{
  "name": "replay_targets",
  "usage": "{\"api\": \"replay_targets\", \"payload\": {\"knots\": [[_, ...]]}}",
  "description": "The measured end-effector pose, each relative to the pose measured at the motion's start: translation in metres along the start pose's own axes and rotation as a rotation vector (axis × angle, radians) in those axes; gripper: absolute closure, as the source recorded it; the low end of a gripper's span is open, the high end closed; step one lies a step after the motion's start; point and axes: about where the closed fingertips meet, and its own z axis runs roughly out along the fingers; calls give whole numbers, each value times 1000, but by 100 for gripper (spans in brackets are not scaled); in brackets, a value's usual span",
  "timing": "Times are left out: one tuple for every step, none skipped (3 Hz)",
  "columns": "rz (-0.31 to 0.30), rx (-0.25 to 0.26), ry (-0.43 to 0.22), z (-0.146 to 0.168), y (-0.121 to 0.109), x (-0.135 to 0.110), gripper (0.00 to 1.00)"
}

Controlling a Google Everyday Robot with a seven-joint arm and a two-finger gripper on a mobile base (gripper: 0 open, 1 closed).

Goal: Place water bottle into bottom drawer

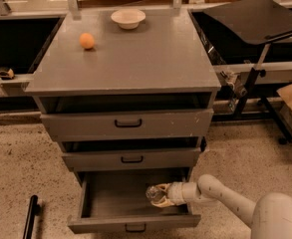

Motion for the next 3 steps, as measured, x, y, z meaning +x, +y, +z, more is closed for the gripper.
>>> {"api": "replay_targets", "payload": {"knots": [[3, 4, 1, 1, -1, 3, 54], [3, 4, 1, 1, -1, 3, 30], [3, 4, 1, 1, -1, 3, 6]]}}
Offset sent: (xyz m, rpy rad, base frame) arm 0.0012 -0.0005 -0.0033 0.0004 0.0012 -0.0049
